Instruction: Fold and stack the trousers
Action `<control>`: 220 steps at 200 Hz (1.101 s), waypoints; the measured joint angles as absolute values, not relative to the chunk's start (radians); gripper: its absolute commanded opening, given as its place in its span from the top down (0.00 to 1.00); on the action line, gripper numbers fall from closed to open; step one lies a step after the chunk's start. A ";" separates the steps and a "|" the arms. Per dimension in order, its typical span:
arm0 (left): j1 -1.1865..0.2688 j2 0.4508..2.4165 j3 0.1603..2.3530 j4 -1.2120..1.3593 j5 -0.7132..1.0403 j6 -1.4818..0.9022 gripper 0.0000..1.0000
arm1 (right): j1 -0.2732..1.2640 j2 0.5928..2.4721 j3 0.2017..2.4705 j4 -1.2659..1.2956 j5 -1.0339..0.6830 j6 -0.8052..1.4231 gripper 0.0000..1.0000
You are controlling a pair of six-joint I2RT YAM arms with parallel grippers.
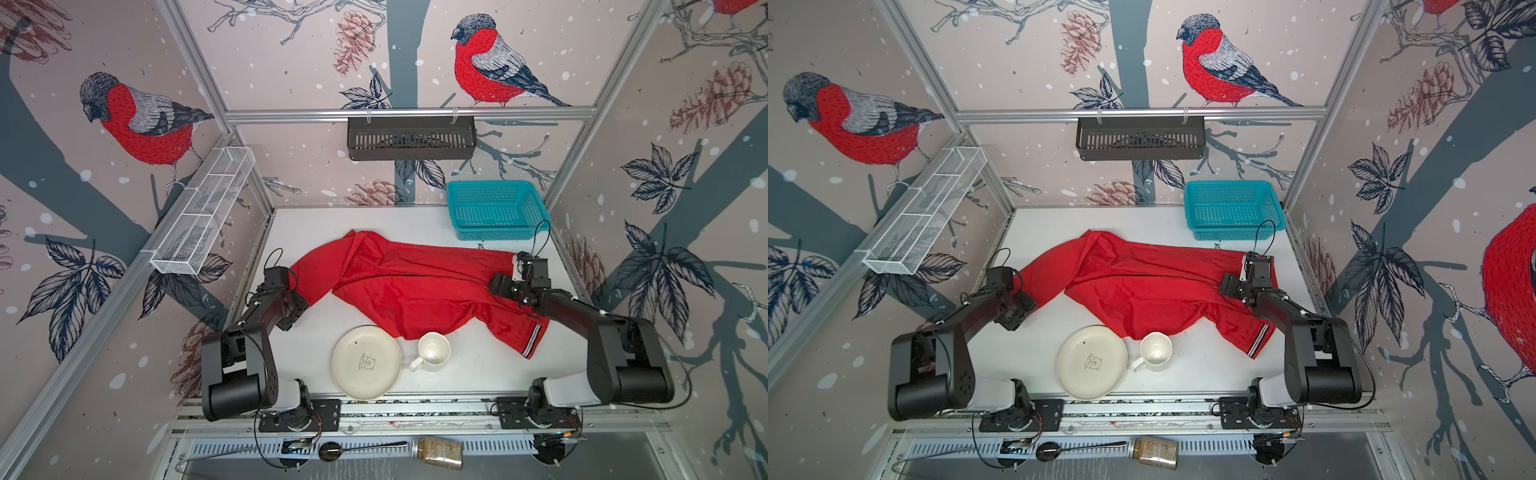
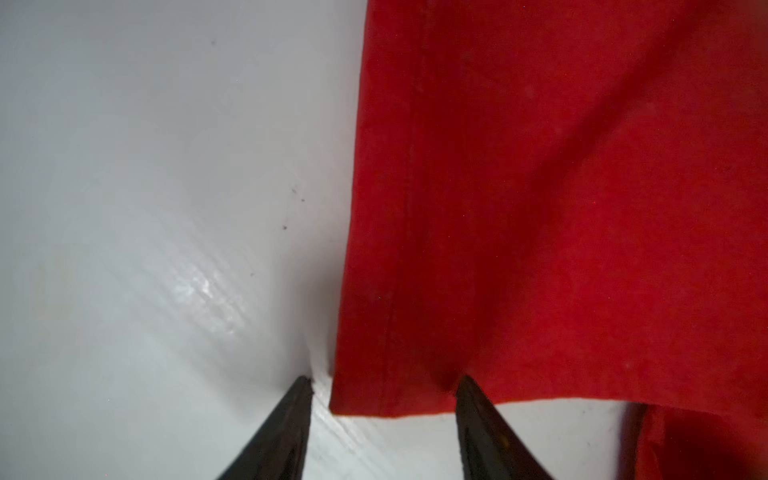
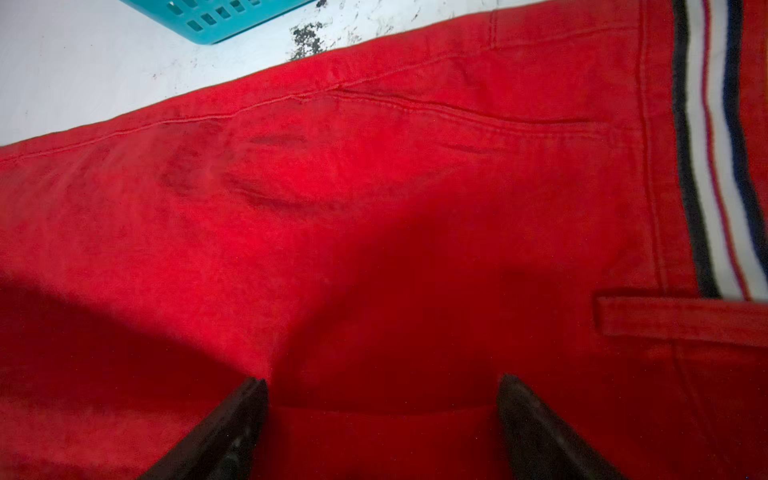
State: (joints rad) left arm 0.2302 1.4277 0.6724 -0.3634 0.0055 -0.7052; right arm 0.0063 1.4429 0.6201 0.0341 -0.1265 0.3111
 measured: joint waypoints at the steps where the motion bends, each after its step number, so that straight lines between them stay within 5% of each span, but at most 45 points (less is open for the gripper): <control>1: 0.230 1.428 0.672 -0.363 0.005 -0.705 0.53 | 0.006 1.443 0.620 0.034 -0.127 0.311 0.10; 74: 0.233 1.488 0.688 -0.273 0.001 -0.668 1.00 | -0.041 1.433 0.585 0.051 -0.126 0.311 0.11; 138: 0.233 1.468 0.754 -0.354 0.026 -0.596 1.00 | -0.044 1.432 0.582 0.054 -0.130 0.311 0.11; 220: 0.201 1.138 0.970 -0.553 -0.102 -0.562 1.00 | -0.064 1.344 0.589 0.016 -0.068 0.315 0.12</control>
